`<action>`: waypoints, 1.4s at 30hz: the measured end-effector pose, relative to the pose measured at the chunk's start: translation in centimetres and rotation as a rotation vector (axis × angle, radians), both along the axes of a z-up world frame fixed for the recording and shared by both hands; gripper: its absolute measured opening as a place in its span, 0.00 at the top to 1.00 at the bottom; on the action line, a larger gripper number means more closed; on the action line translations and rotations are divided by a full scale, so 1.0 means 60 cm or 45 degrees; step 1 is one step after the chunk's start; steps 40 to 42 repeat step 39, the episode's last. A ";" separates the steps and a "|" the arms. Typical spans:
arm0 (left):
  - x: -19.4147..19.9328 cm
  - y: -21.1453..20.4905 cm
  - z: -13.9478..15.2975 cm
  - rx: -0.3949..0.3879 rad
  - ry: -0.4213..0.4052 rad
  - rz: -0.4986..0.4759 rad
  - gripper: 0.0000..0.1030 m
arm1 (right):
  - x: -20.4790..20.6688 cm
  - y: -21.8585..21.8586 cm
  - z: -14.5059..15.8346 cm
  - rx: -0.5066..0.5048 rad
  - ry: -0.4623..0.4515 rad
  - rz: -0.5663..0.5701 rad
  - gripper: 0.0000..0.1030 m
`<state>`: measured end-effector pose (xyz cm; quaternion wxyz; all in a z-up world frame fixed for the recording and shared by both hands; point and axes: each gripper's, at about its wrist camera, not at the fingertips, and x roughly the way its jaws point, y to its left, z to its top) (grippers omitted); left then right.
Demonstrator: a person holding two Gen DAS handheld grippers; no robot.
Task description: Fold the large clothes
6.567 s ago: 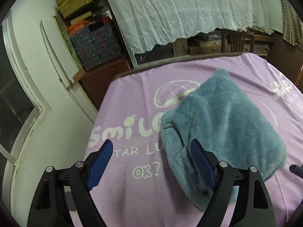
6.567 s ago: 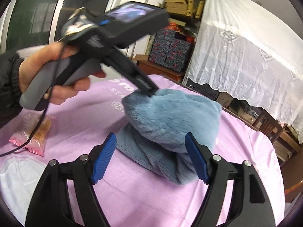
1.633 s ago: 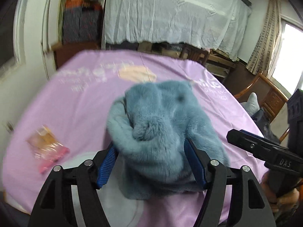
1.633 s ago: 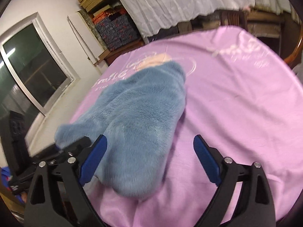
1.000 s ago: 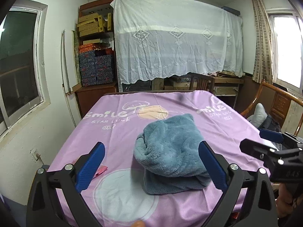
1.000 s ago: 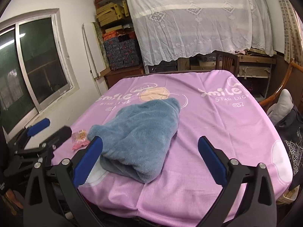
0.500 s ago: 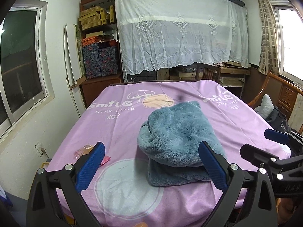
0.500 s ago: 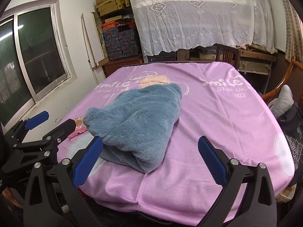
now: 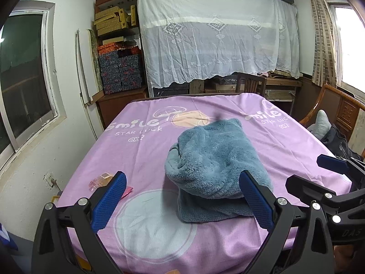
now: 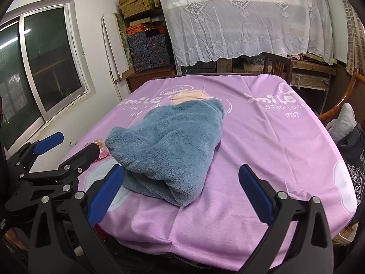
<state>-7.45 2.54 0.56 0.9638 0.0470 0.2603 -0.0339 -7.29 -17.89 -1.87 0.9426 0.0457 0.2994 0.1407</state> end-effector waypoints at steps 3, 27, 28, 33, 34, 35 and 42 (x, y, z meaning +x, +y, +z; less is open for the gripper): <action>0.001 -0.001 -0.001 -0.001 0.005 -0.002 0.04 | 0.001 0.000 -0.002 0.004 0.004 0.000 0.05; 0.006 0.001 -0.009 -0.026 0.022 -0.001 0.04 | 0.005 0.002 -0.012 0.023 0.021 0.000 0.05; 0.006 0.002 -0.009 -0.026 0.023 -0.002 0.04 | 0.005 0.001 -0.012 0.025 0.021 0.001 0.05; 0.006 -0.003 -0.007 -0.013 0.025 0.006 0.04 | 0.005 0.001 -0.012 0.027 0.021 -0.001 0.05; 0.007 -0.003 -0.007 -0.018 0.029 0.005 0.04 | 0.005 0.000 -0.013 0.028 0.021 -0.001 0.05; 0.007 -0.002 -0.007 -0.022 0.034 0.001 0.04 | 0.005 0.000 -0.013 0.027 0.021 -0.001 0.05; 0.007 -0.002 -0.007 -0.023 0.034 0.000 0.04 | 0.006 -0.001 -0.013 0.027 0.021 0.000 0.05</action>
